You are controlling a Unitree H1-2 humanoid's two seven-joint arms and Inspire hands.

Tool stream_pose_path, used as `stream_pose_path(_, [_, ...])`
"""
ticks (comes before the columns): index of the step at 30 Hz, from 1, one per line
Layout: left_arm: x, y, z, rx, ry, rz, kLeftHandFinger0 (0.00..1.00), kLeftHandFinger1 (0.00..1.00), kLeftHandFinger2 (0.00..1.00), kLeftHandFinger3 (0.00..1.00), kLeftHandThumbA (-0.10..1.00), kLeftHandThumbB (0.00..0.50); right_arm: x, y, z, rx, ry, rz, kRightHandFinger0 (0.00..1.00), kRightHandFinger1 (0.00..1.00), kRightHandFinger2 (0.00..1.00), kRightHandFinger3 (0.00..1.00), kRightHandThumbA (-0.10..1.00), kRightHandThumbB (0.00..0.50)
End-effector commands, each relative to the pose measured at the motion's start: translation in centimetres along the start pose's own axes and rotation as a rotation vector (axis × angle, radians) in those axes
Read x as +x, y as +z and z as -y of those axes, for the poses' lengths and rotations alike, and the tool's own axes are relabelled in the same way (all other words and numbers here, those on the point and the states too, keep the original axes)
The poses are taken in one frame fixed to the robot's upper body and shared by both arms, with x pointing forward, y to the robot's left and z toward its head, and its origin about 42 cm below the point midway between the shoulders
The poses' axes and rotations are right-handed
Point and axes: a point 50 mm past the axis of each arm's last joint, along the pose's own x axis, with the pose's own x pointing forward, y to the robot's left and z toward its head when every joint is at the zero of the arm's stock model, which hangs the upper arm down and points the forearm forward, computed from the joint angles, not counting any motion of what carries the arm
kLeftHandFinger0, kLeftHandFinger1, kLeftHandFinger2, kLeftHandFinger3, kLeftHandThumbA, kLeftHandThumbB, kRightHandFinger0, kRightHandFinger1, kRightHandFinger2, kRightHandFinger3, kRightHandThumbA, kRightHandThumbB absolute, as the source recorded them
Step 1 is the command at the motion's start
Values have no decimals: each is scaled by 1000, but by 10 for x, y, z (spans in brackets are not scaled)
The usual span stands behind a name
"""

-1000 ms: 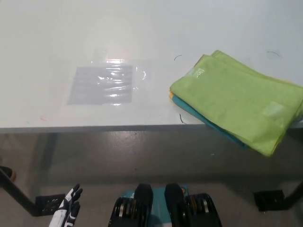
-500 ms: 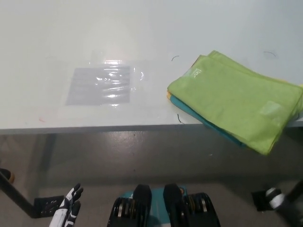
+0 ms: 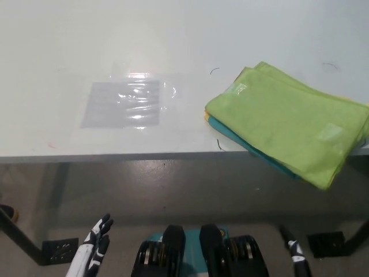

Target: A stack of folded microfibre clothes with a single fold is kept infront of the robot. the robot uses its right hand to grab one end of the clothes and pulla it away from the other end to unfold

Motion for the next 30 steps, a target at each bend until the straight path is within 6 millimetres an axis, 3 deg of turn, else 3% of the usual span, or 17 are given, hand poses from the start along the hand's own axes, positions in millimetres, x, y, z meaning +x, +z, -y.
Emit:
stream_pose_path(1, [11, 16, -2, 27, -26, 94, 1000, 1000, 1000, 1000, 1000, 397, 11, 10, -9, 167, 134, 107, 1000, 1000, 1000, 1000, 1000, 339])
stream_pose_path(4, [13, 17, -2, 28, -28, 97, 1000, 1000, 1000, 1000, 1000, 393, 12, 8, -8, 147, 161, 113, 1000, 1000, 1000, 1000, 1000, 313])
stream_pose_path(9, [14, 19, -2, 29, -27, 98, 1000, 1000, 1000, 1000, 1000, 405, 12, 8, -6, 153, 169, 104, 1000, 1000, 1000, 1000, 1000, 318])
stream_pose_path(13, [15, 18, -2, 32, -32, 107, 1000, 1000, 1000, 1000, 1000, 391, 13, 10, -3, 151, 172, 120, 1000, 1000, 1000, 1000, 1000, 284])
stream_pose_path(22, [15, 18, -3, 33, -31, 101, 1000, 1000, 1000, 1000, 1000, 410, 13, 11, -3, 131, 176, 122, 1000, 1000, 1000, 1000, 1000, 295])
stream_pose_path(30, [16, 18, -2, 40, -37, 98, 1000, 1000, 1000, 1000, 1000, 399, 14, 11, -3, 97, 186, 111, 1000, 1000, 1000, 1000, 1000, 307])
